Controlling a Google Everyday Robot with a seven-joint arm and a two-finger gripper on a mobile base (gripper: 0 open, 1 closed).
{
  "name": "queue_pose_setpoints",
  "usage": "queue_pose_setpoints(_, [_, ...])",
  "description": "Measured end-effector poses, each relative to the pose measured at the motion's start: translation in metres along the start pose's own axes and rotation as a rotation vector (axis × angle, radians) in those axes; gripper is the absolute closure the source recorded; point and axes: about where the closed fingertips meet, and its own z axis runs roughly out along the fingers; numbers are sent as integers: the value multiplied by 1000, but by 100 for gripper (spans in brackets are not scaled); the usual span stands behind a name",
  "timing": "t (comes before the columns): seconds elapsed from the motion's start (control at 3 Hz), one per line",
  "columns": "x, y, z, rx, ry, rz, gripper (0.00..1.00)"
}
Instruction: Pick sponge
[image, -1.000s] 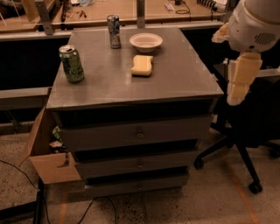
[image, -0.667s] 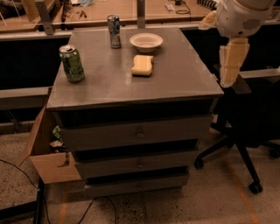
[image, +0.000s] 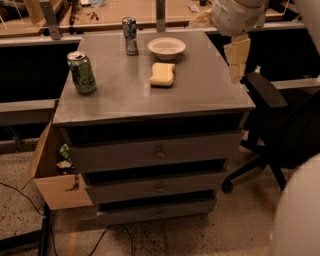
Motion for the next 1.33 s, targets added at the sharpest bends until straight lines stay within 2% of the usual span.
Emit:
queue_pose_setpoints(0.33, [-5,-17,48,-57,-49,-187,0])
queue_pose_setpoints(0.67, [-3,-25,54,-29,-45,-236,0])
queue_pose_setpoints(1.0, [-3,-31,58,-9,-41,-237,0])
queue_pose_setpoints(1.33, [-7,-50,73,-40,-15,-331,0])
